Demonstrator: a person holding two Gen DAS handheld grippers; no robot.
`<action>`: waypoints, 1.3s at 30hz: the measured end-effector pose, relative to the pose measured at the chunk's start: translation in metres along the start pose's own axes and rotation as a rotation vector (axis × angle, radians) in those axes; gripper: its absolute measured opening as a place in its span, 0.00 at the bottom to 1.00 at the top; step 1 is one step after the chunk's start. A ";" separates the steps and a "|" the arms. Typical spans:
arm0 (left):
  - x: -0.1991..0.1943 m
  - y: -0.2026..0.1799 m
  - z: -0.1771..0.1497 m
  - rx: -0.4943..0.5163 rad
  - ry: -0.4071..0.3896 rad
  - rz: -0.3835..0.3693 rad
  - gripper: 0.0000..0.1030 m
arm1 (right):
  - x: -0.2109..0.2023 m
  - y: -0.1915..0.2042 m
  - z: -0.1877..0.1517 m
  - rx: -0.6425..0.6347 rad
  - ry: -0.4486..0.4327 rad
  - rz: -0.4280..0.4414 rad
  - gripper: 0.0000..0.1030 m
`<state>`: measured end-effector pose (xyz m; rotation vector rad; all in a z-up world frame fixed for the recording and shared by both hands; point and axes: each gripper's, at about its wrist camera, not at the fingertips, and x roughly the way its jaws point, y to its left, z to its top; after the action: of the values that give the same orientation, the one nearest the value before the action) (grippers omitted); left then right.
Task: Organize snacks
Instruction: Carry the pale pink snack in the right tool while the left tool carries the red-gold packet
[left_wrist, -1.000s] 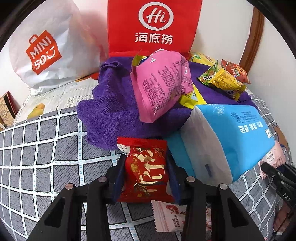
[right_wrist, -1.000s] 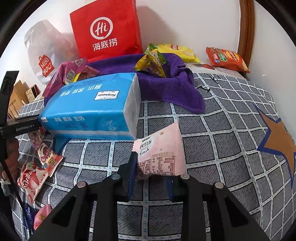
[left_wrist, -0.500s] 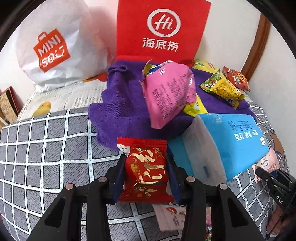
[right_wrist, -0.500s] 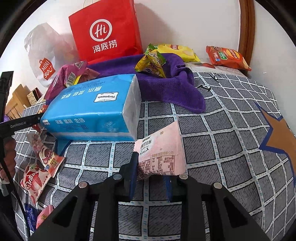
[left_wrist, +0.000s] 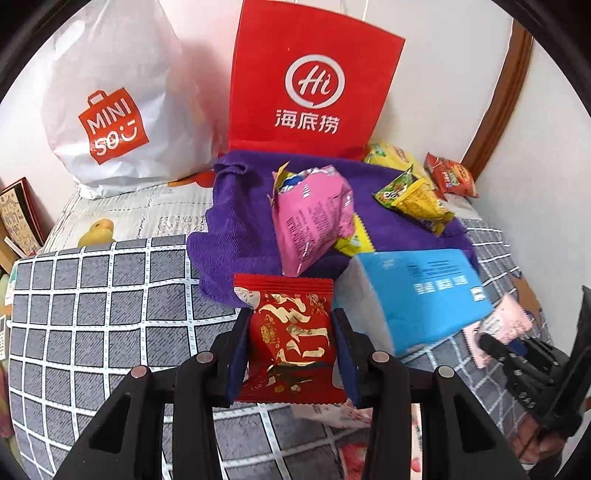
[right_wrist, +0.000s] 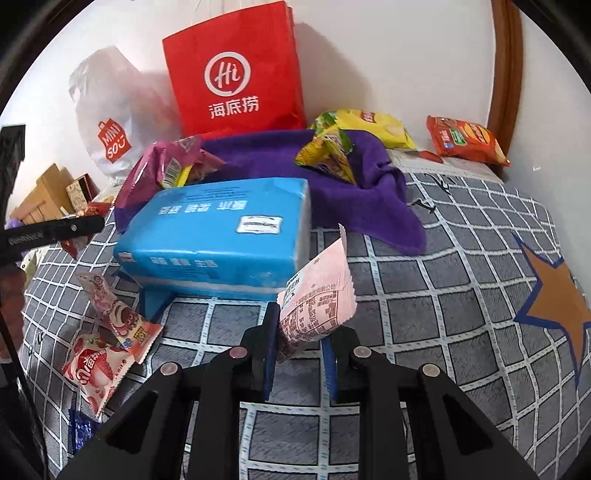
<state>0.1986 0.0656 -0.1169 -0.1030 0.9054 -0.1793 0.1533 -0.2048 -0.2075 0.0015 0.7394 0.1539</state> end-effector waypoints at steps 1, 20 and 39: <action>-0.004 -0.001 0.000 0.001 -0.005 0.002 0.39 | -0.001 0.003 0.000 -0.010 0.002 -0.012 0.21; -0.056 -0.035 0.049 0.025 -0.080 -0.033 0.39 | -0.056 0.028 0.098 -0.039 -0.135 0.007 0.21; -0.032 -0.035 0.140 0.024 -0.112 0.021 0.39 | -0.023 0.042 0.217 -0.054 -0.191 0.050 0.21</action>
<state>0.2861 0.0400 -0.0002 -0.0804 0.7925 -0.1628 0.2762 -0.1547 -0.0298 -0.0161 0.5442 0.2182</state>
